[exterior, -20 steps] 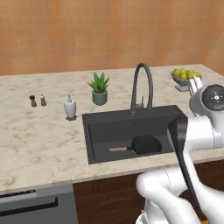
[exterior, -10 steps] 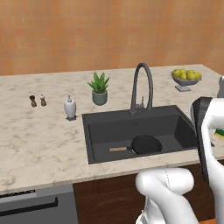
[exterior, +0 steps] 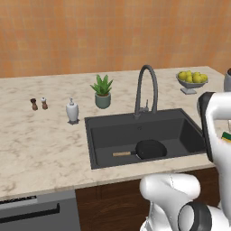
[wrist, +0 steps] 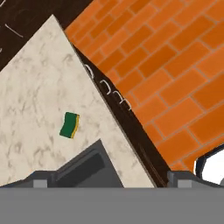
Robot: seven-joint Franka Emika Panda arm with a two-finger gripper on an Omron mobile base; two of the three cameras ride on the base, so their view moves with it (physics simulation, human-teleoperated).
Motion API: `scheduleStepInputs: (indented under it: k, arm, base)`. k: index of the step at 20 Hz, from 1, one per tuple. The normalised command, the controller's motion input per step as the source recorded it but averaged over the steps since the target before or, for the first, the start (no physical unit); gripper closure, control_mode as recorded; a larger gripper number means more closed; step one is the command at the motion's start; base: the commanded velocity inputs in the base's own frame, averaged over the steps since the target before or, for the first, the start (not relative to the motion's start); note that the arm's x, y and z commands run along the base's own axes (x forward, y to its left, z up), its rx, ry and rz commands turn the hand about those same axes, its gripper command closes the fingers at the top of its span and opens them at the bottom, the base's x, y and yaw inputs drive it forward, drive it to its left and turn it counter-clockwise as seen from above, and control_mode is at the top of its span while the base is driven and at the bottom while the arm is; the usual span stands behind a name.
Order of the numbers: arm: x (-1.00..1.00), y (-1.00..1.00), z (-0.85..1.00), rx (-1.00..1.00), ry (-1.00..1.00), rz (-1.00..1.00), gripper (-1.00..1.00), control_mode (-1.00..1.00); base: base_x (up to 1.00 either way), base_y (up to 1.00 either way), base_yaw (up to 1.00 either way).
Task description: Pick the pan and sponge and place them into the sink. Then turn on the water.
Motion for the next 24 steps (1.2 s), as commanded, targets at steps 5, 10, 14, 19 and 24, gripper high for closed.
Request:
scheduleStepInputs:
  k: [5,10,14,19,24]
  arm:
    - [0.34,-0.57,-0.66,0.18,0.0,-0.21,-1.0,-1.0]
    - [0.45,-0.58,-0.31,0.17,0.0,-0.08,-1.0,-1.0]
    - [0.38,-0.51,-0.24,0.15,0.0,0.0,-1.0,-1.0]
    - [0.26,-0.41,-0.33,0.09,0.05,0.0,-1.0,-1.0]
    - [0.22,-0.28,-0.49,0.03,0.11,0.0,-1.0,-1.0]
  base:
    - [0.0,0.0,0.0]
    - [0.0,0.0,0.0]
    - [0.0,0.0,0.0]
    - [0.0,0.0,0.0]
    - [0.0,0.0,0.0]
